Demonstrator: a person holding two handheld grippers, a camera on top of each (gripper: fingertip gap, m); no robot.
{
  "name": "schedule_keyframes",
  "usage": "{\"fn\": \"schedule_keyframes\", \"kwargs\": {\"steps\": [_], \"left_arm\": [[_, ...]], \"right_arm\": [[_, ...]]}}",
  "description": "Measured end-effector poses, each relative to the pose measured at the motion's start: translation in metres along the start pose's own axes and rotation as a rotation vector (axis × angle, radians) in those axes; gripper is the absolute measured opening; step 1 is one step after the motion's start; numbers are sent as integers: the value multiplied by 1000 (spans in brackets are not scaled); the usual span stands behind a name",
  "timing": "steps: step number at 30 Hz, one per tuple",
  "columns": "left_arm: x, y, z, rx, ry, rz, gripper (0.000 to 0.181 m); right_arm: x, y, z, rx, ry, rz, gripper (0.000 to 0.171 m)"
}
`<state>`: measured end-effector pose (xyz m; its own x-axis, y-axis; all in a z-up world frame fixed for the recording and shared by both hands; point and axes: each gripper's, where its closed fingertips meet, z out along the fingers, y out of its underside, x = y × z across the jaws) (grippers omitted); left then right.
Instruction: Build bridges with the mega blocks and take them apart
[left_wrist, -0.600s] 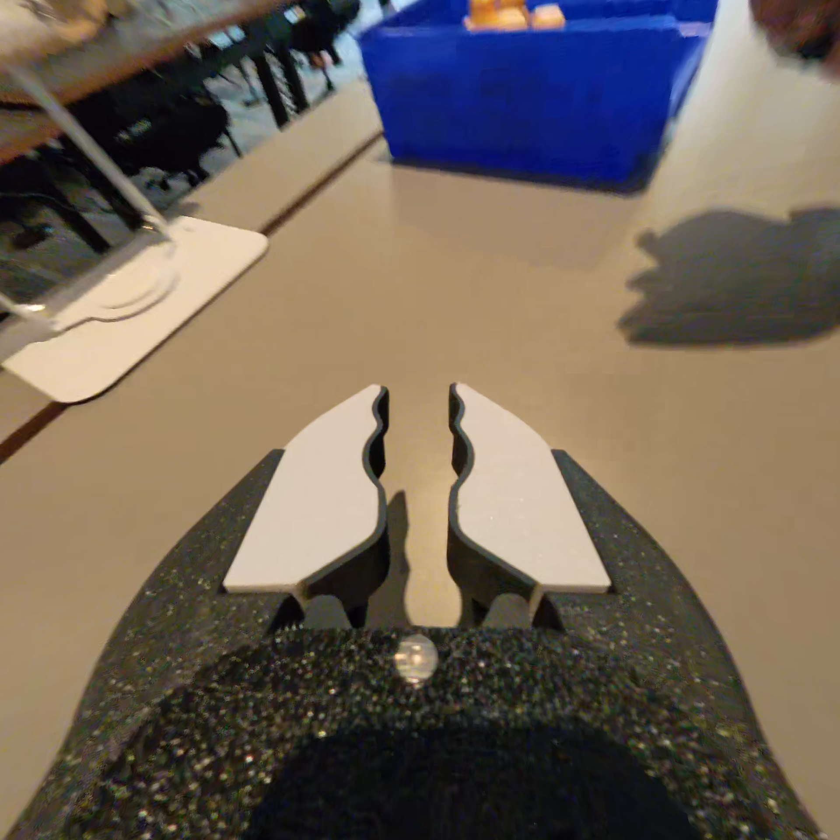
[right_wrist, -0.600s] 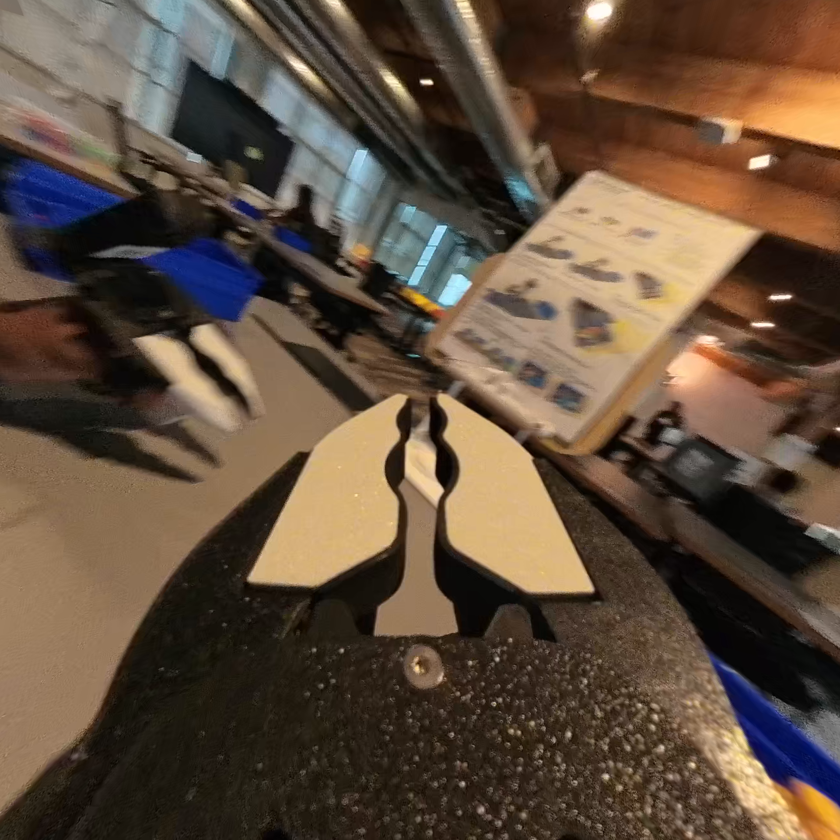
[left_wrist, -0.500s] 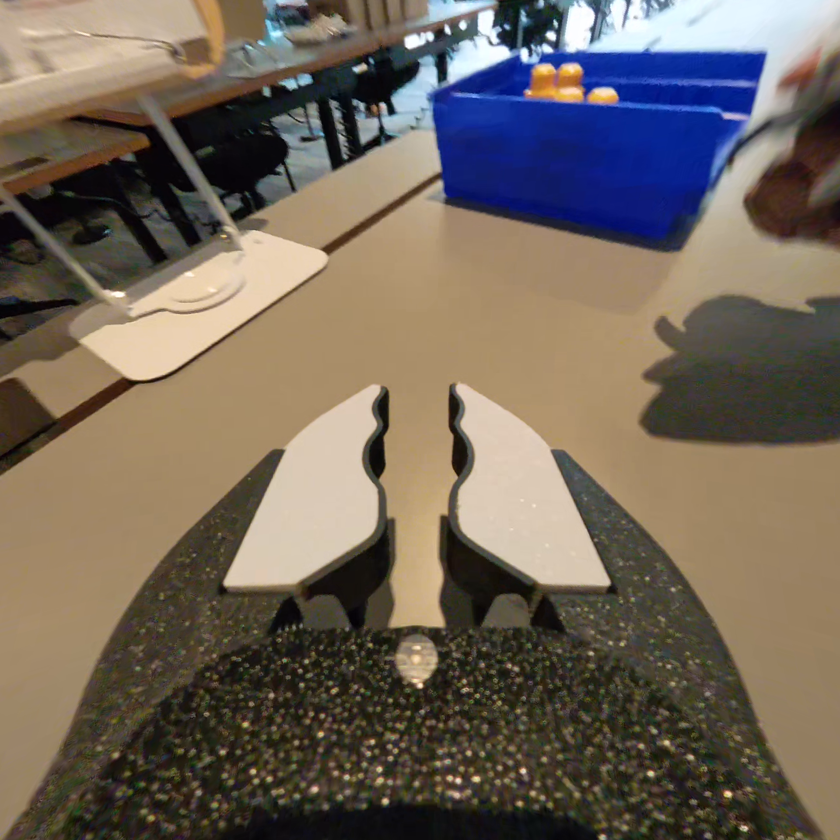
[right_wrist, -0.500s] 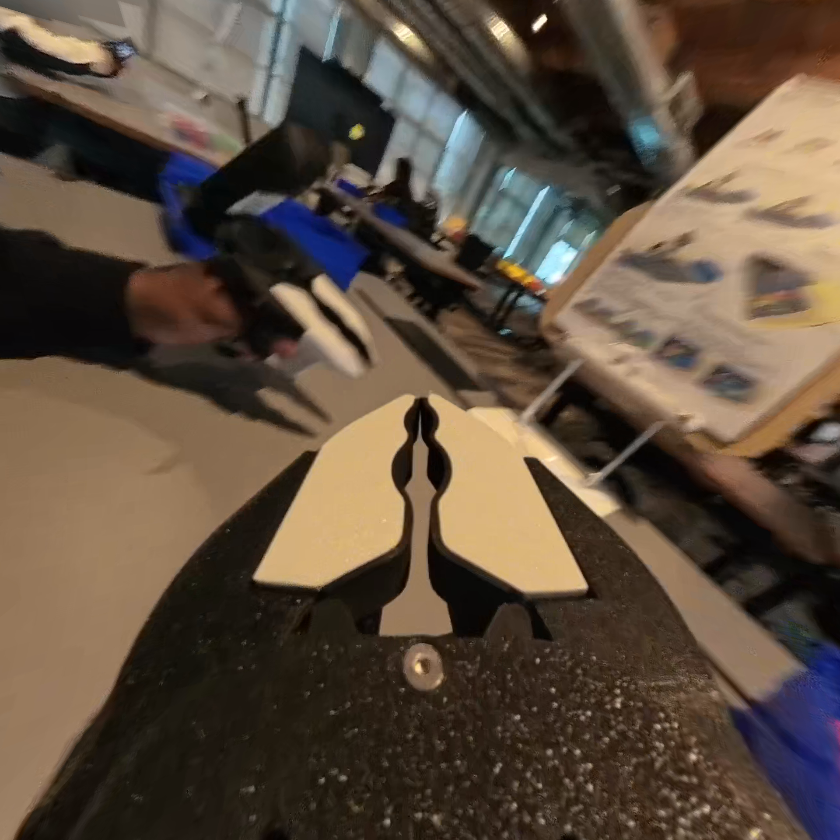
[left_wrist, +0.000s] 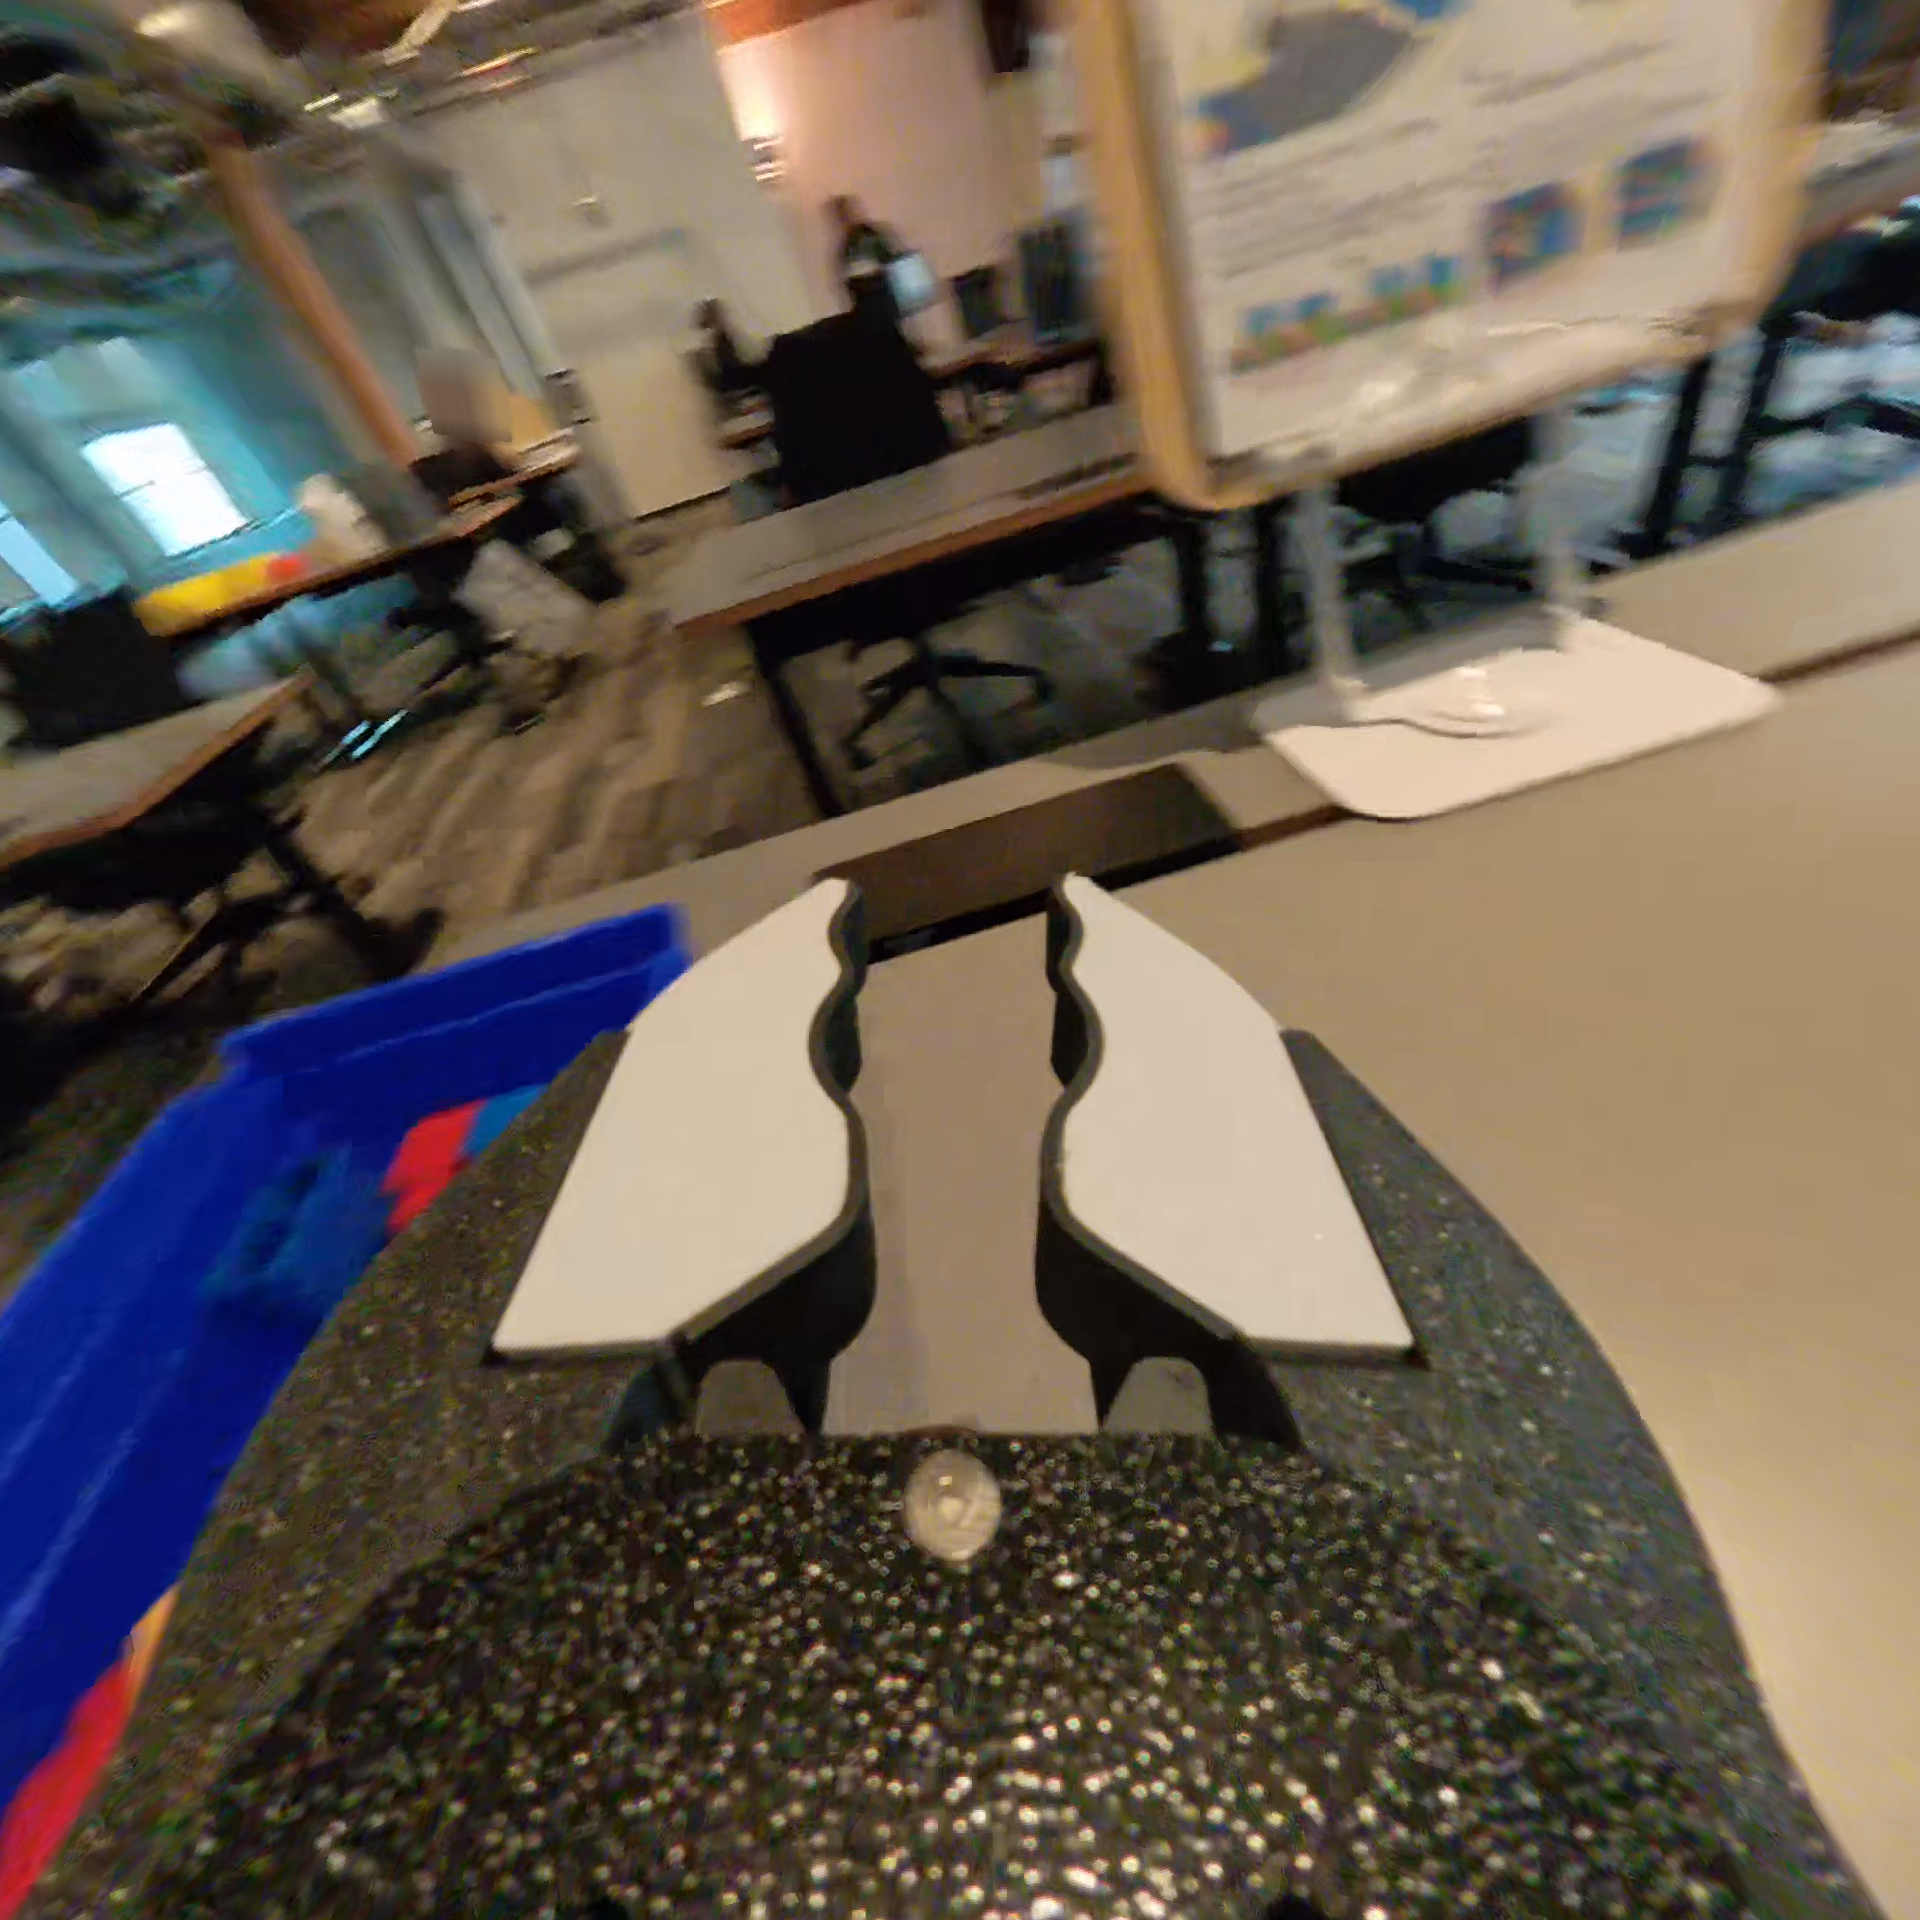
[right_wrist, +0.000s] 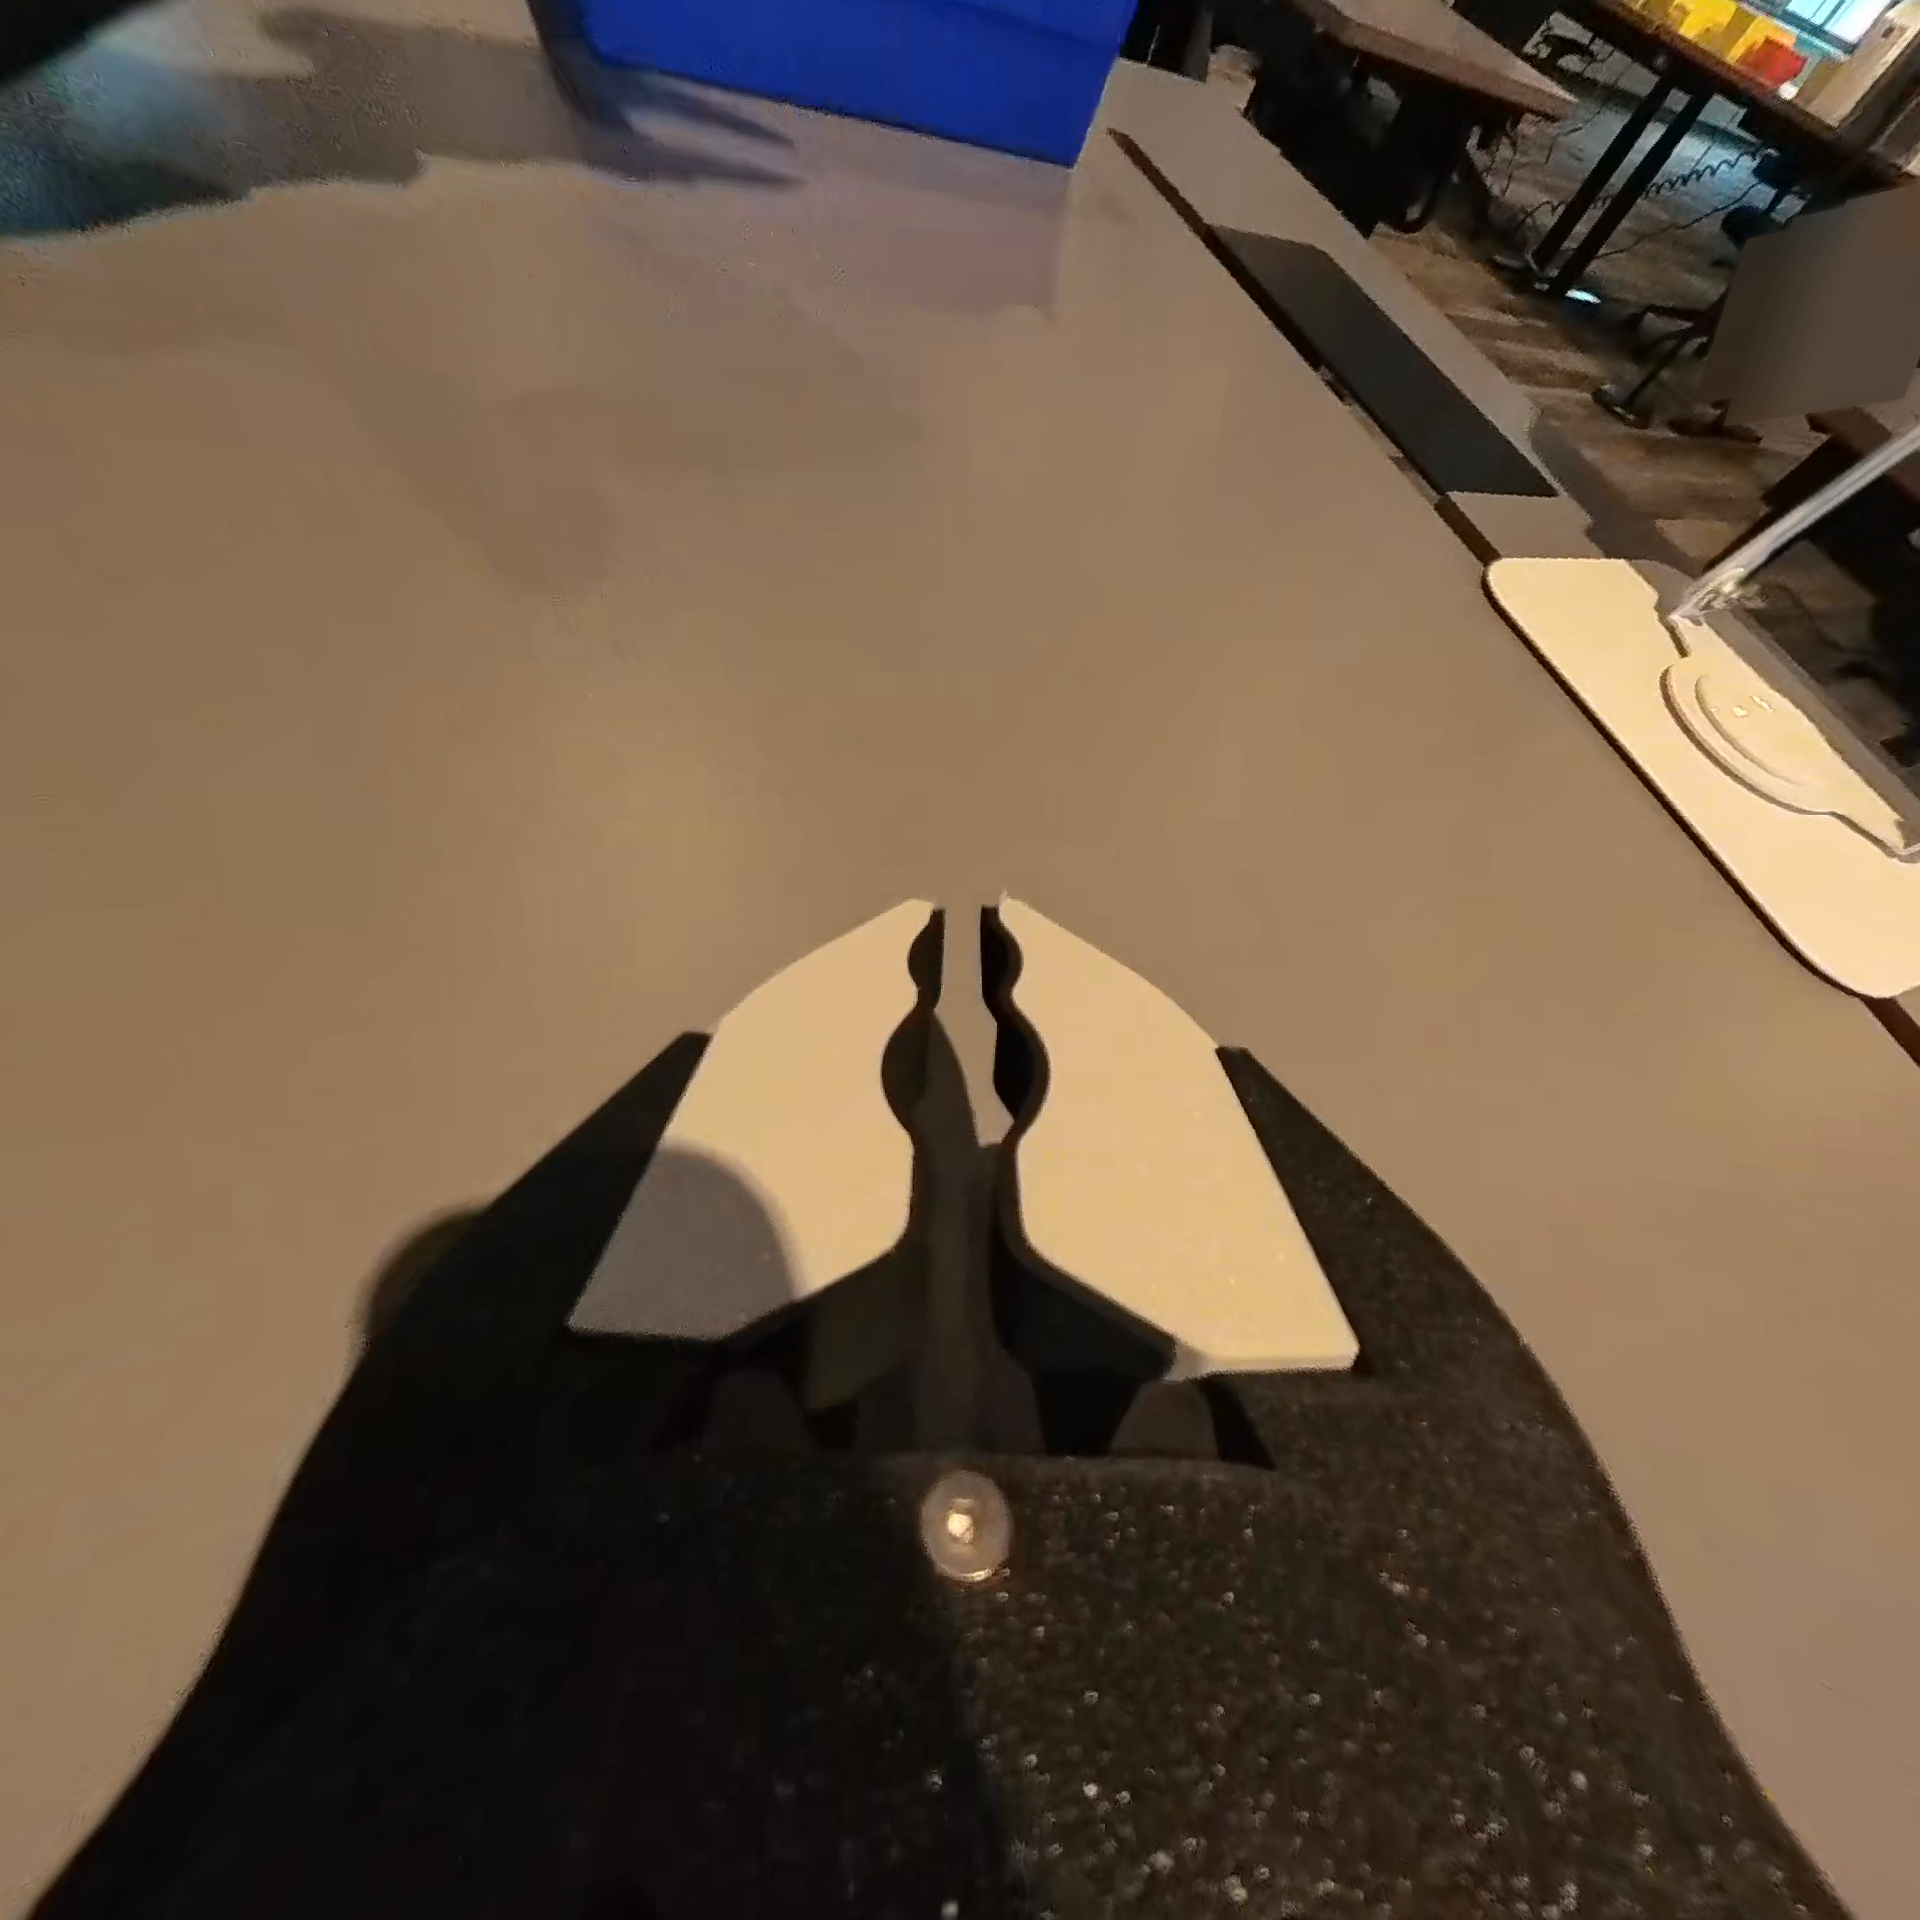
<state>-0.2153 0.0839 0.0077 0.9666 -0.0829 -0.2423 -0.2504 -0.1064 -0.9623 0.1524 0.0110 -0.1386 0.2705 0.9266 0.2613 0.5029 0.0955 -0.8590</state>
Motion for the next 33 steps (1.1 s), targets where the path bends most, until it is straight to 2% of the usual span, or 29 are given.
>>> {"fn": "schedule_keyframes", "kwargs": {"steps": [2,5,8,10,12,18,21,29,33], "left_arm": [[-64,15,-27,-26,-138,-117,34],[-136,69,-57,-231,-254,-318,45],[-150,122,-60,-511,-142,-443,46],[-151,153,-57,-704,-104,-445,47],[-158,172,-52,-807,-116,-429,48],[-157,191,-40,-906,-91,-452,46],[-150,199,-42,-969,-62,-463,39],[-145,201,-45,-1022,-60,-490,34],[-145,211,-42,-1065,-54,-505,22]], "right_arm": [[-3,2,2,-23,0,-31,7],[-8,7,6,-60,-5,-77,7],[-10,9,10,-85,-9,-93,7],[-9,10,10,-93,-10,-88,8],[-8,10,10,-94,-7,-80,9],[-9,12,12,-110,5,-95,9],[-10,13,13,-118,3,-104,10],[-11,13,13,-121,4,-116,11],[-11,14,13,-123,5,-119,11]]}}
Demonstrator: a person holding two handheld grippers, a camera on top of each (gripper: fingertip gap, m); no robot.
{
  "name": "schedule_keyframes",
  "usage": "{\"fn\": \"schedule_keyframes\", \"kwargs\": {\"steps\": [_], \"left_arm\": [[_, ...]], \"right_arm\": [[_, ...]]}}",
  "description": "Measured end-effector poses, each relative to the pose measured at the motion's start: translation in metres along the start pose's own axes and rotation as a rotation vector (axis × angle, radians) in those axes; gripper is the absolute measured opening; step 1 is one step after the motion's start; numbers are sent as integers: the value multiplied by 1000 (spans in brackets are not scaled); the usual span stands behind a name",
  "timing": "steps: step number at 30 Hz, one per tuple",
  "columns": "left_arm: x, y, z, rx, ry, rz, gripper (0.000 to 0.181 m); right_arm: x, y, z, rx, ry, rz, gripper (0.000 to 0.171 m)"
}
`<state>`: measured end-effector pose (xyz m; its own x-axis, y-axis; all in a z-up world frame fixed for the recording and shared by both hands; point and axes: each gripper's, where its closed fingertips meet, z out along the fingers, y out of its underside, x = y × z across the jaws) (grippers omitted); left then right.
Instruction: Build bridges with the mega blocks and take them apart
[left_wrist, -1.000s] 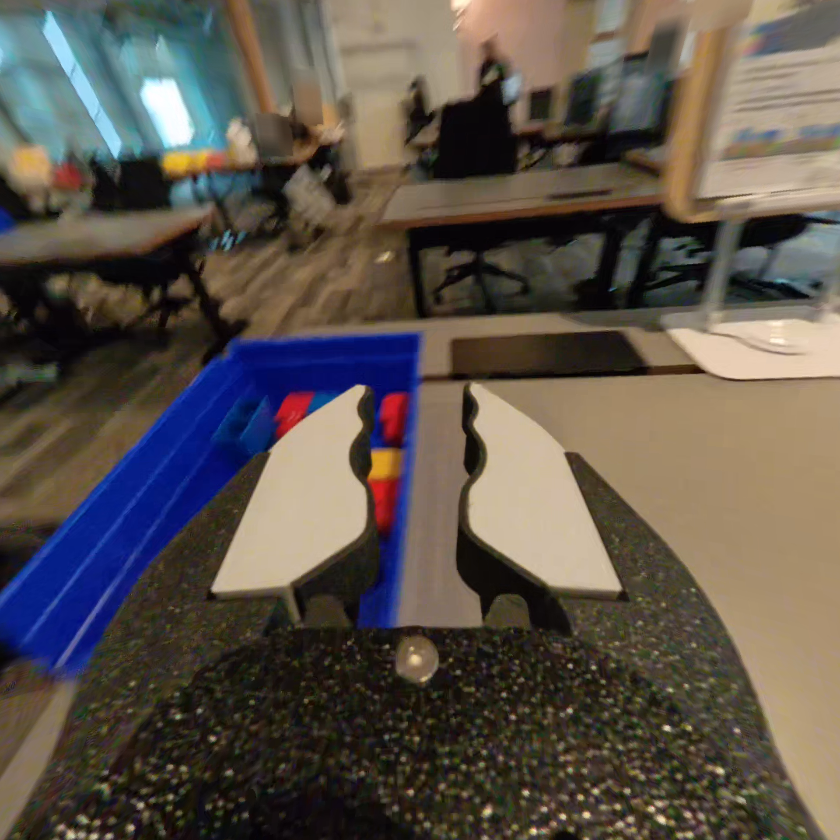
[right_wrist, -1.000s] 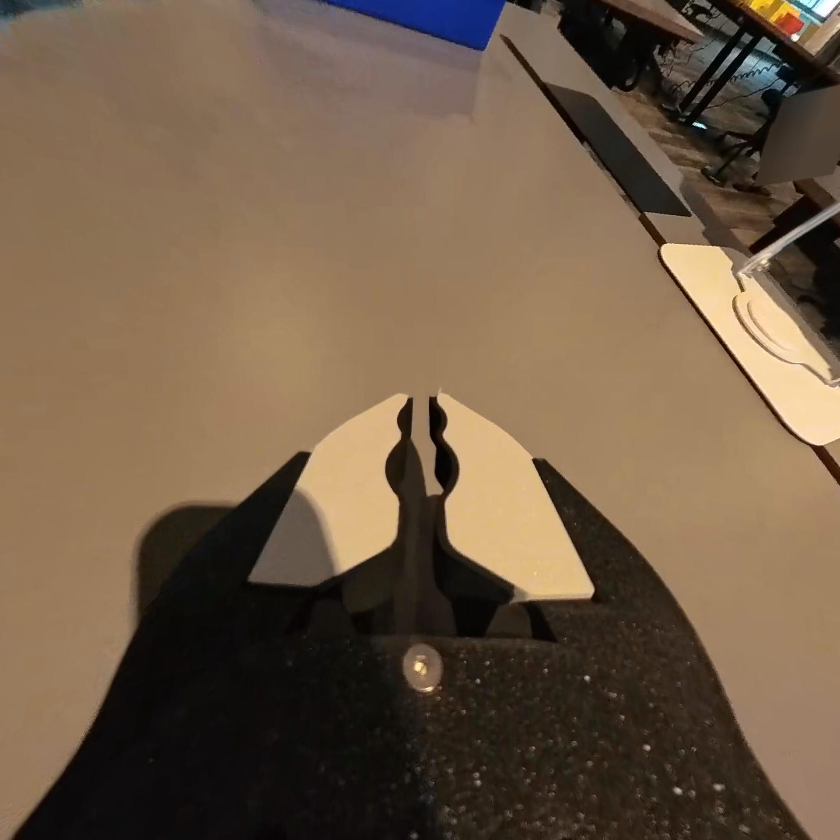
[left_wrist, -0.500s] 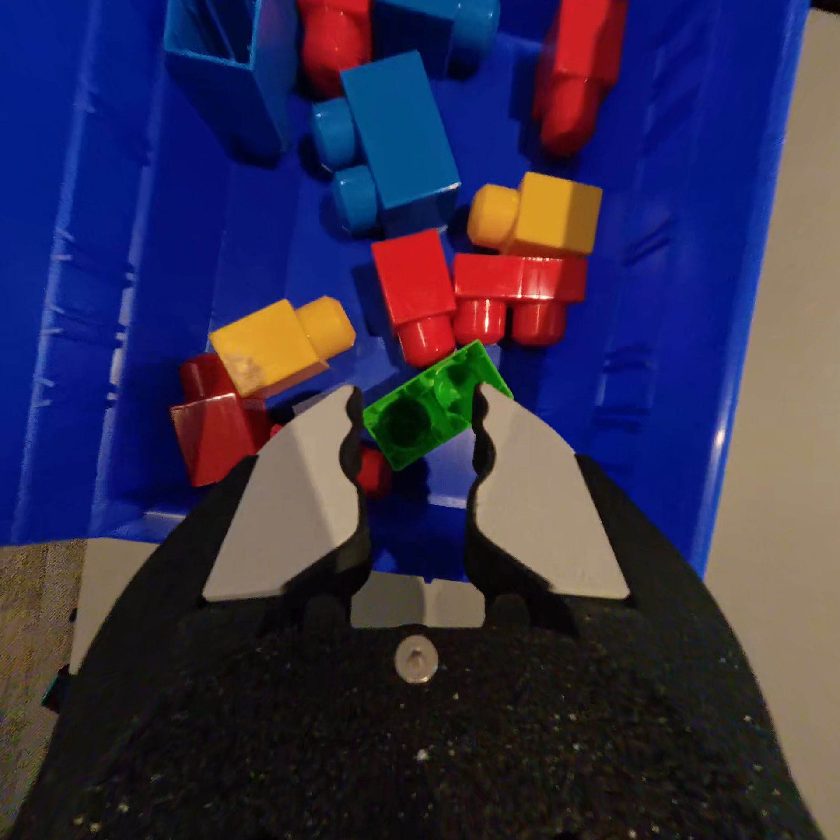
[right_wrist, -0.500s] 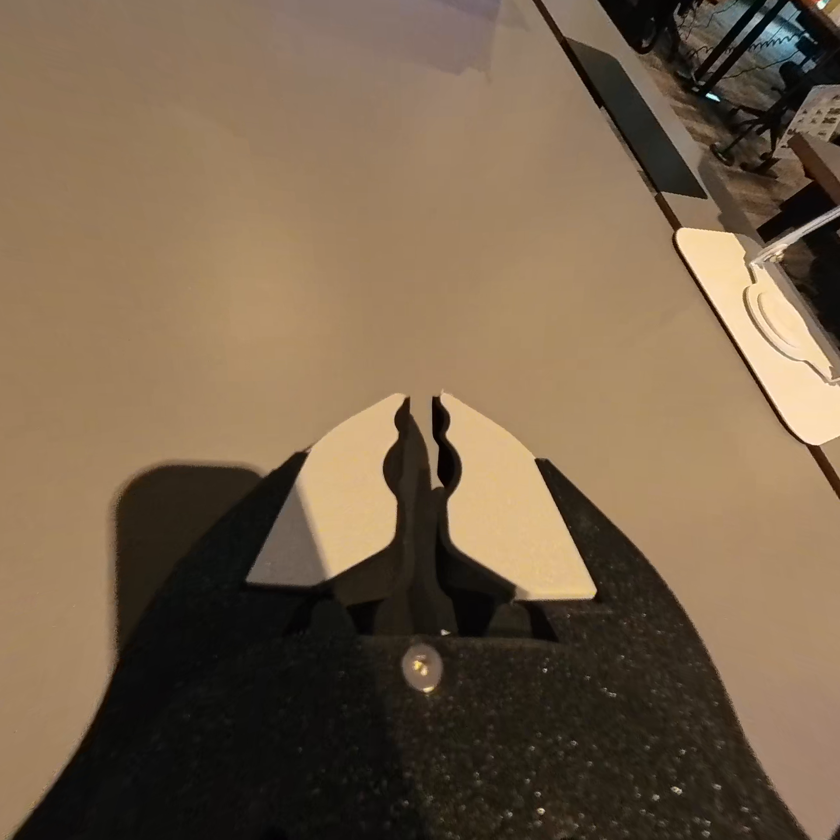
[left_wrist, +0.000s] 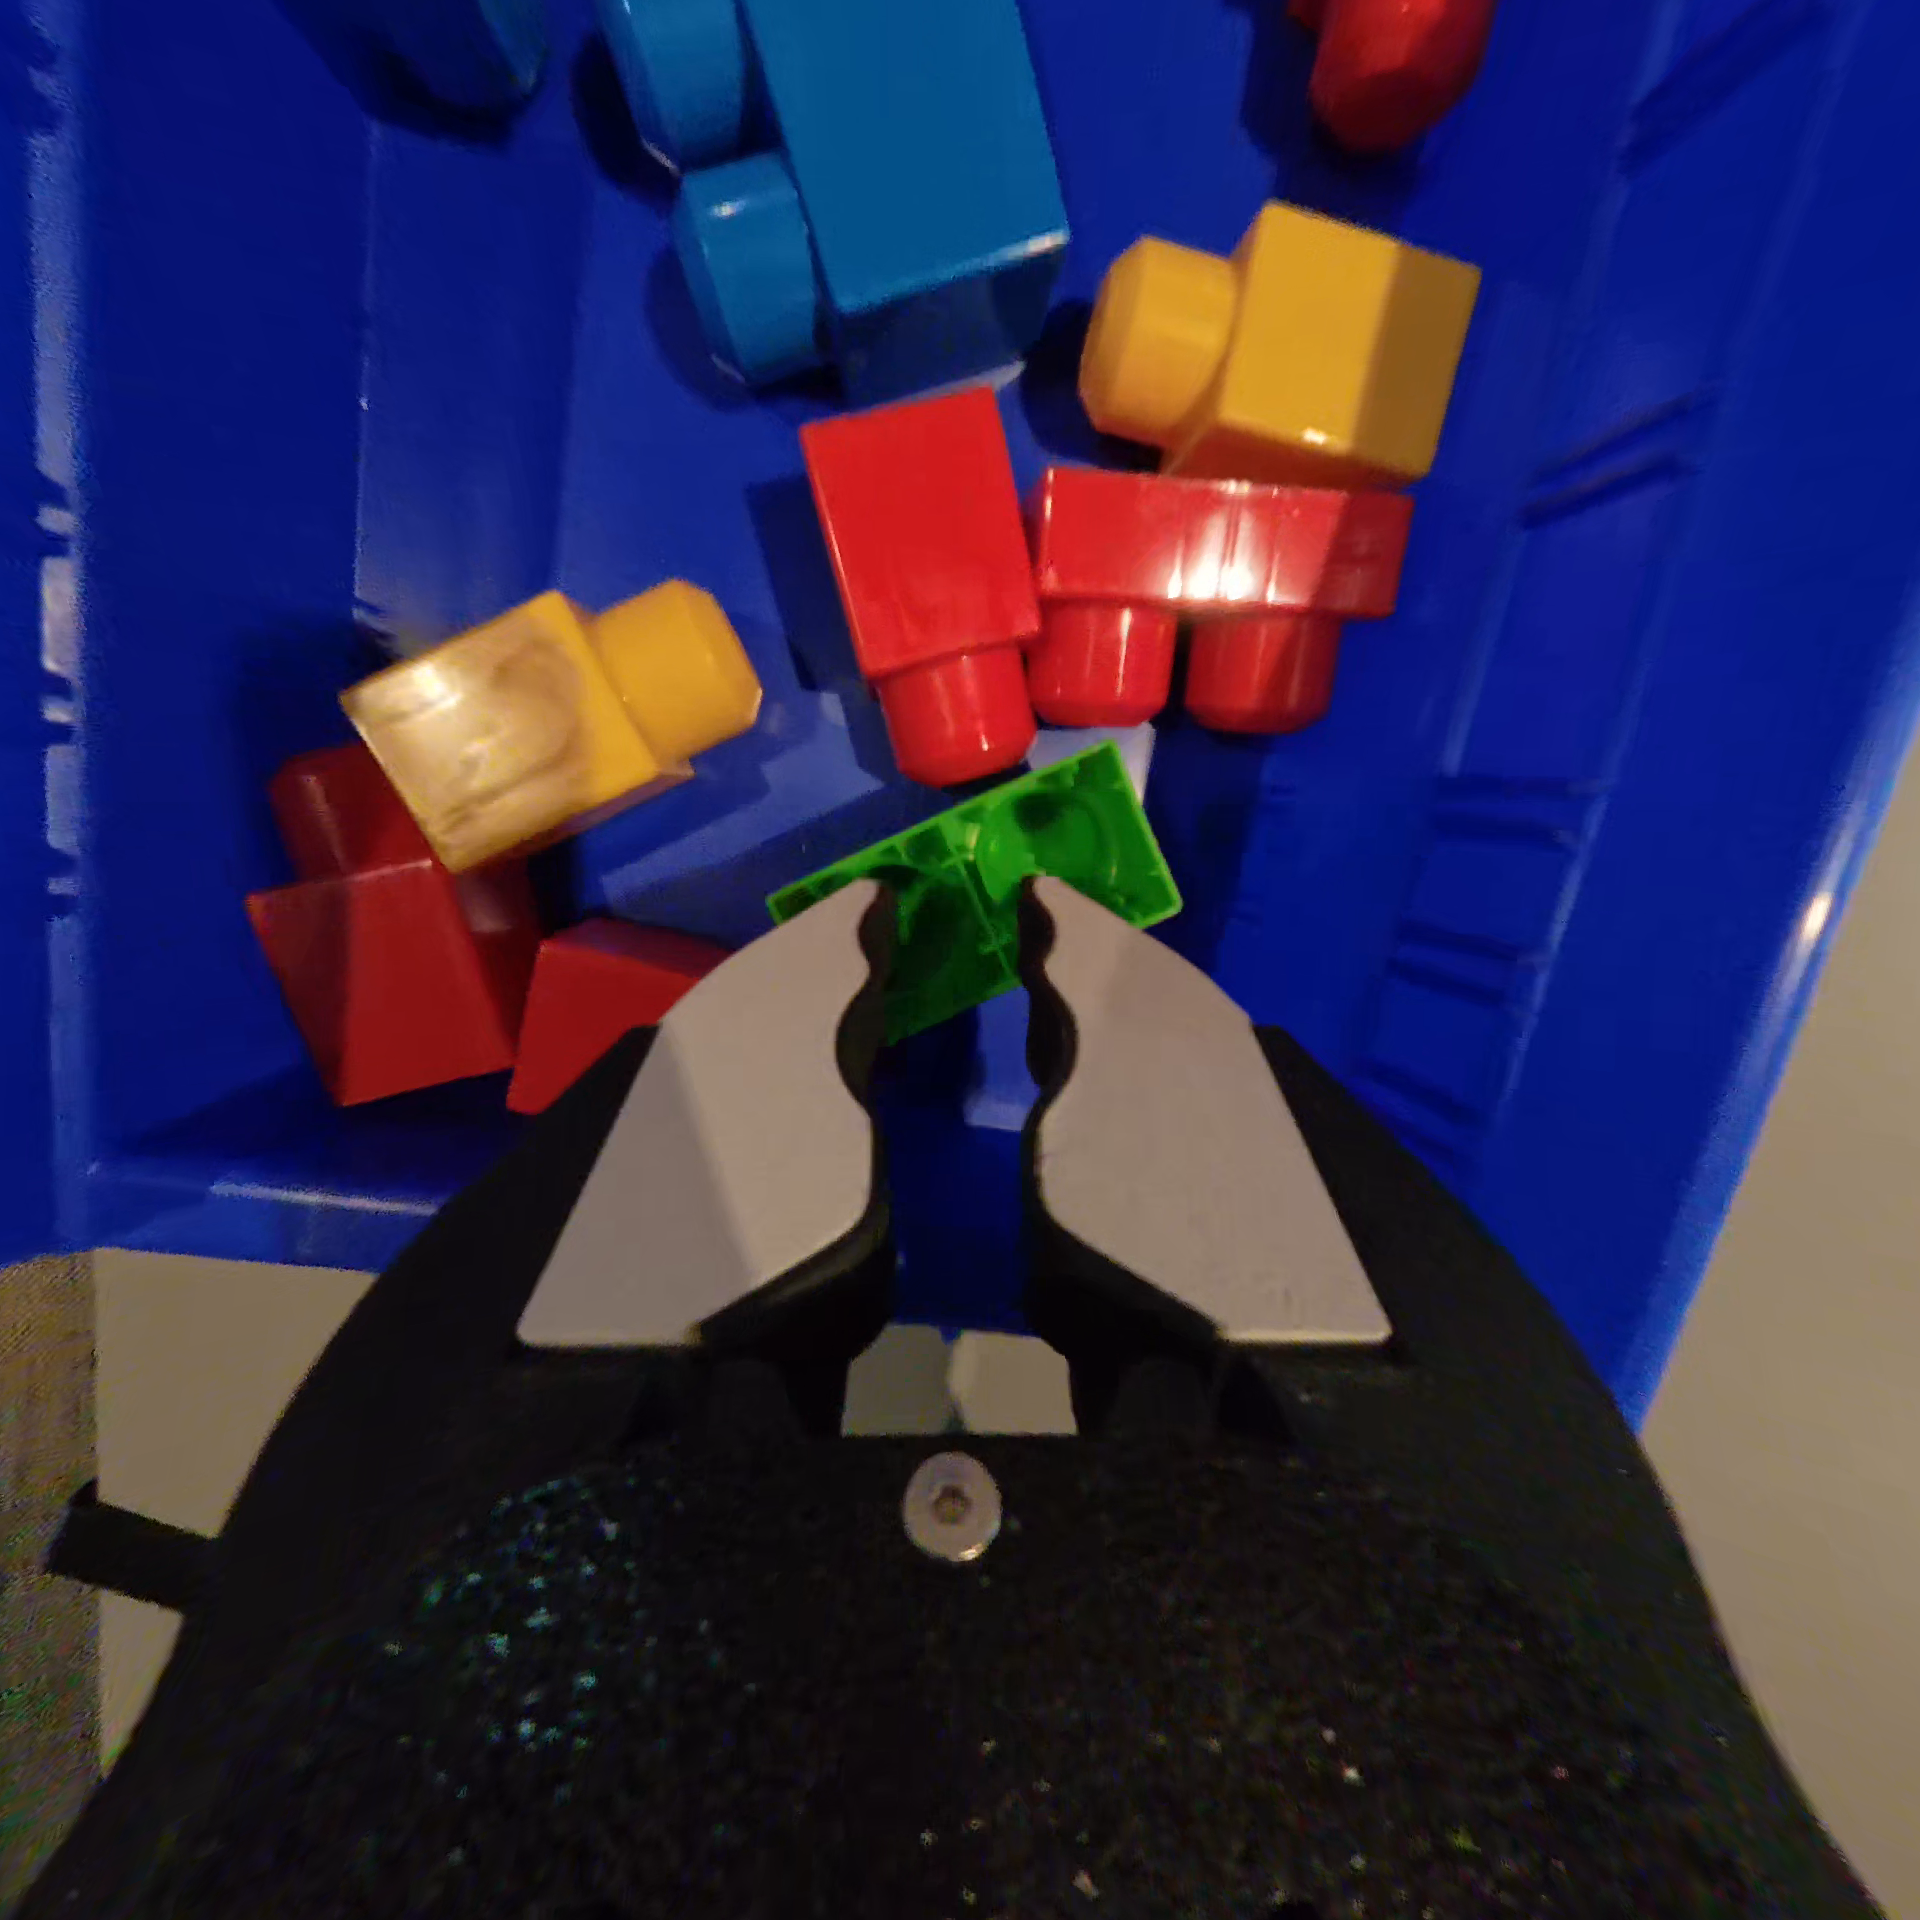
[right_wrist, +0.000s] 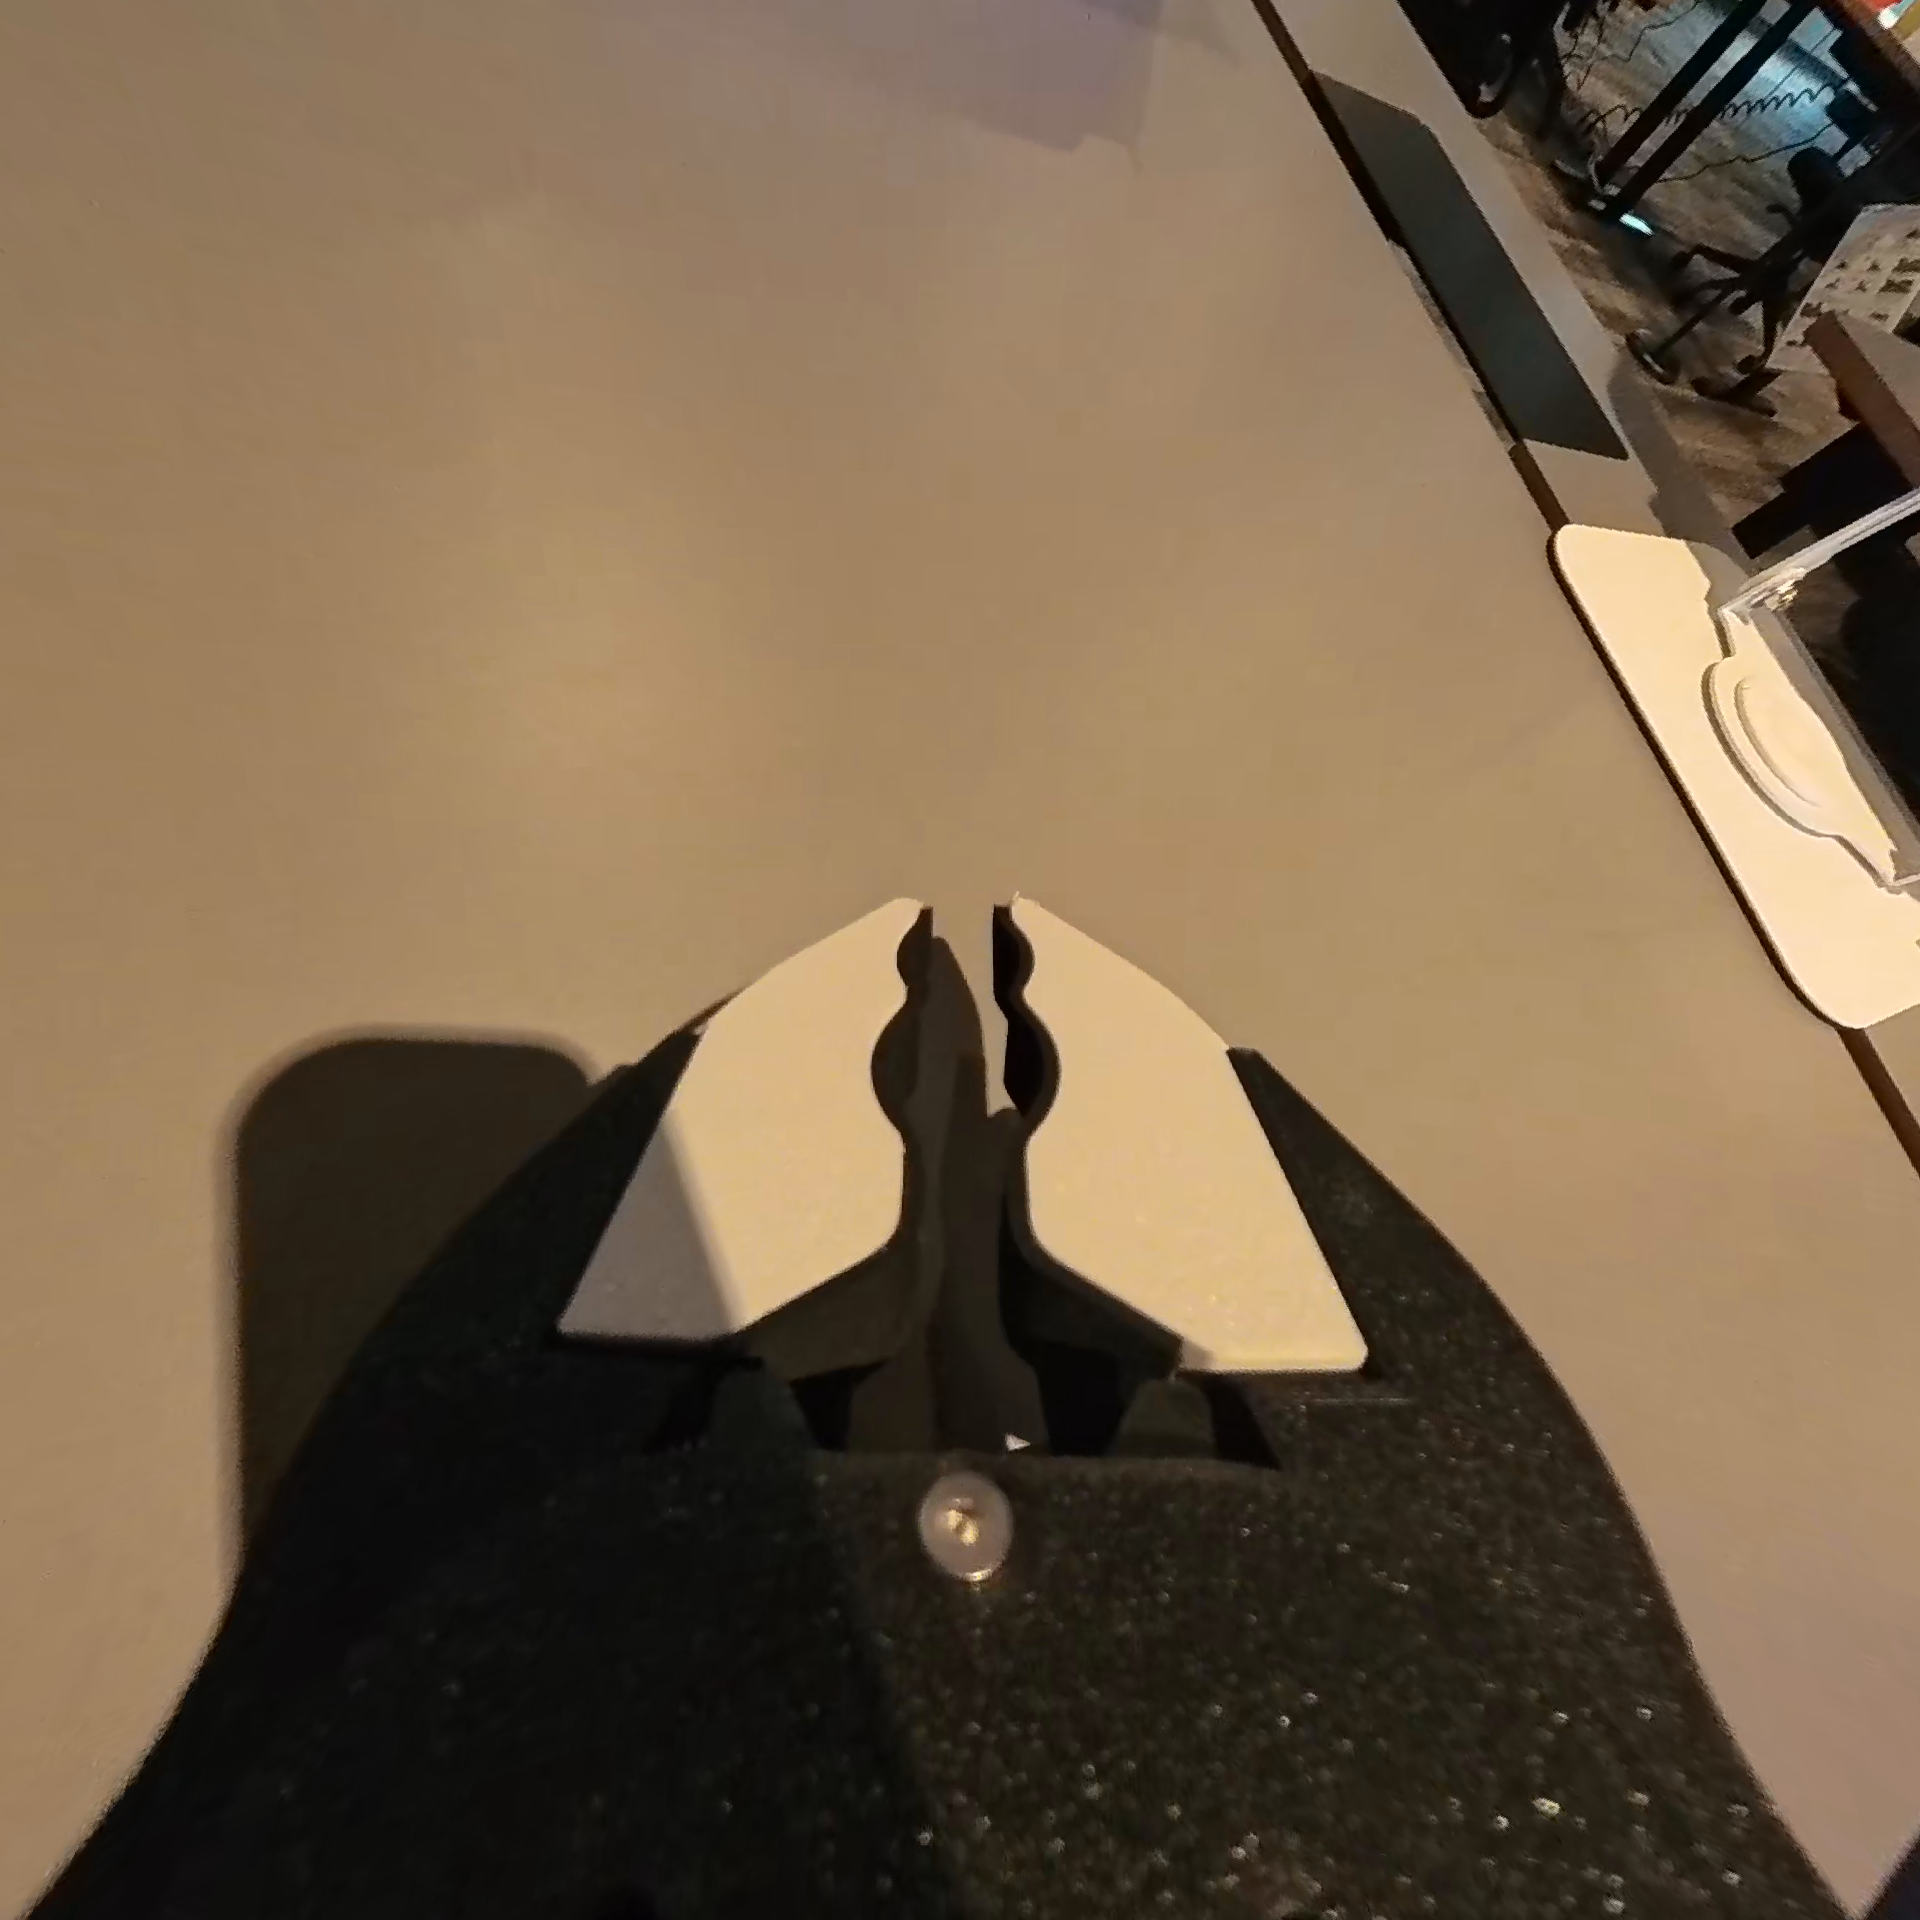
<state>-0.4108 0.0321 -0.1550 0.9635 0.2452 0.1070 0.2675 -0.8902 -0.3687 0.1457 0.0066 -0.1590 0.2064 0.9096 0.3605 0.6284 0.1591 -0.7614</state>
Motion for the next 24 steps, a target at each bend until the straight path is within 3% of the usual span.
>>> {"fn": "schedule_keyframes", "kwargs": {"steps": [3,7,10,13,15,17,19,21,24], "left_arm": [[8,-1,7,-11,63,5,12],[4,-8,2,61,33,24,3],[13,-27,-33,308,39,37,0],[65,-43,-91,601,180,145,0],[132,-43,-128,721,388,270,0],[219,-32,-166,789,747,387,0],[303,-9,-194,754,1149,466,0],[375,19,-202,704,1438,547,0],[461,66,-172,589,1694,601,0]], "right_arm": [[0,0,0,-1,0,-2,11],[0,0,0,-1,2,-5,12],[1,0,0,2,9,-4,12],[4,-2,0,12,28,4,13],[8,-5,0,32,56,3,16],[14,-12,-1,76,103,-6,21],[21,-25,-7,169,178,-26,29],[26,-40,-20,282,250,-66,33],[35,-56,-46,395,381,-163,37]]}}
